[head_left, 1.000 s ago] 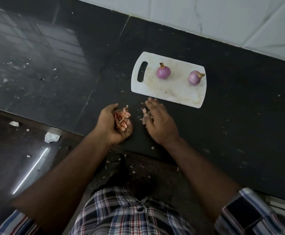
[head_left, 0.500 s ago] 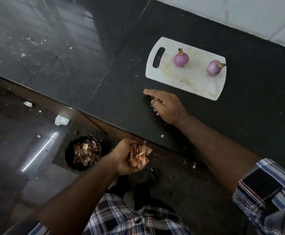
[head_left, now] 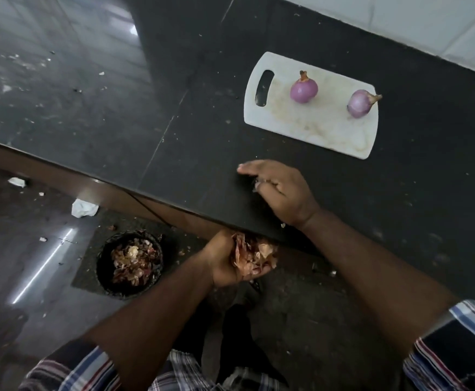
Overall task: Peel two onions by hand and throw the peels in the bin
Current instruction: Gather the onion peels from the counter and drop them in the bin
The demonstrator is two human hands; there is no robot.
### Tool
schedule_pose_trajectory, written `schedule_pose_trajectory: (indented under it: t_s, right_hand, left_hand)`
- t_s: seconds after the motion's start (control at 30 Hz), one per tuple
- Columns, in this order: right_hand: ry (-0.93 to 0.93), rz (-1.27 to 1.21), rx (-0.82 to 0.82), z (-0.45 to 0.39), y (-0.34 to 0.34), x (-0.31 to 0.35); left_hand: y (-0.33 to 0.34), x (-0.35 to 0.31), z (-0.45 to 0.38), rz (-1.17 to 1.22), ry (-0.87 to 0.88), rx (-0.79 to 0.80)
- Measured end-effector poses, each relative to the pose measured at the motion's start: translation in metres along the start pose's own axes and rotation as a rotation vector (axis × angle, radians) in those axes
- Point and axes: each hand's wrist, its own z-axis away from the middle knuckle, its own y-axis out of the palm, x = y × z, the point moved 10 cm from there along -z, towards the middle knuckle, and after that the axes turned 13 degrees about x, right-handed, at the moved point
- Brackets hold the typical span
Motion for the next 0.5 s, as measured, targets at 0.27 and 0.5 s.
schedule_pose_trajectory:
  t_s: [0.27, 0.5]
  right_hand:
    - [0.079, -0.346, -0.029, 0.041, 0.049, 0.032]
    - [0.32, -0.126, -0.302, 0.034, -0.045, -0.029]
  left_hand:
    - [0.006, -0.01, 0.007, 0.015, 0.011, 0.066]
    - [-0.005, -0.007, 0.004, 0.087, -0.02, 0.036]
